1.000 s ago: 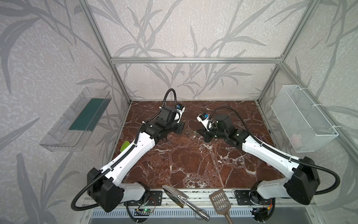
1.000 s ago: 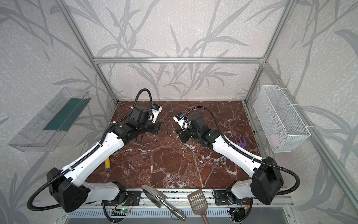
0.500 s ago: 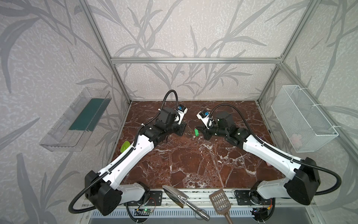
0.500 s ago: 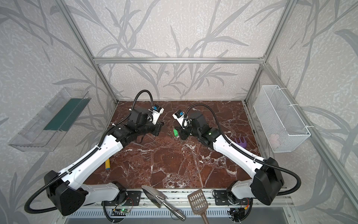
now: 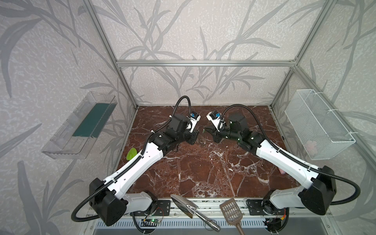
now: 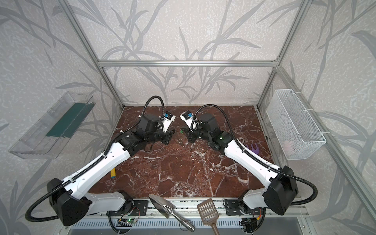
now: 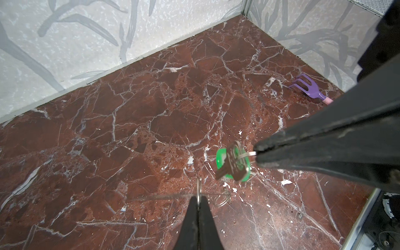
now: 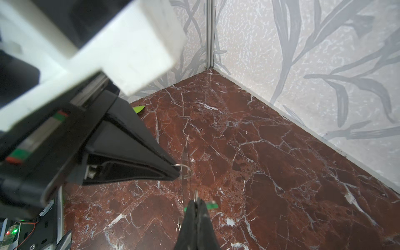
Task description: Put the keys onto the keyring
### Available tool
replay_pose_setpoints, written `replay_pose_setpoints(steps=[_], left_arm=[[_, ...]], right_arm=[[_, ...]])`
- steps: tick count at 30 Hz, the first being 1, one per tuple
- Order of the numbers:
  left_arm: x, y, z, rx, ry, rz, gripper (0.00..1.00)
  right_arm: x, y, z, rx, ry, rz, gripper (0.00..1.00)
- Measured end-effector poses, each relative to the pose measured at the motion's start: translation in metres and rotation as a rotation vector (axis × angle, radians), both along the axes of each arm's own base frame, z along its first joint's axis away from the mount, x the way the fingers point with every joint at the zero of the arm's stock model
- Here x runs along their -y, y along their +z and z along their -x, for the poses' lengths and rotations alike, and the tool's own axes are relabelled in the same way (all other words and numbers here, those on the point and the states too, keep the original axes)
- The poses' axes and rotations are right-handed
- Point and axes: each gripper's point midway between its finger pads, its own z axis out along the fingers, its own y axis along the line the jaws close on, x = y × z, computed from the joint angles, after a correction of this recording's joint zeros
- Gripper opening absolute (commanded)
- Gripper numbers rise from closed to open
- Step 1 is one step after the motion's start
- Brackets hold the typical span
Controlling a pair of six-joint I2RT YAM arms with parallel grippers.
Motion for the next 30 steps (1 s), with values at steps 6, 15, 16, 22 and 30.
replay_pose_setpoints(steps=[6, 15, 16, 22, 30], left_arm=[[0.0046, 0.0008, 0.0028, 0.006, -0.017, -0.001, 0.0], [0.0067, 0.0033, 0.0028, 0.02, -0.023, -0.001, 0.0], [0.0071, 0.0036, 0.0028, 0.021, -0.024, -0.001, 0.0], [0.0081, 0.0038, 0.0035, 0.024, -0.028, -0.003, 0.0], [0.0102, 0.0051, 0.0049, 0.032, -0.042, -0.008, 0.0]], right_arm=[[-0.0035, -0.0006, 0.0006, -0.006, 0.018, -0.003, 0.0], [-0.0061, -0.0001, 0.0042, -0.013, 0.042, -0.01, 0.0], [-0.0062, -0.0004, 0.0042, -0.014, 0.043, -0.01, 0.0], [-0.0087, -0.0062, 0.0036, -0.027, 0.051, -0.004, 0.0], [-0.0099, -0.0085, 0.0037, -0.034, 0.057, -0.003, 0.0]])
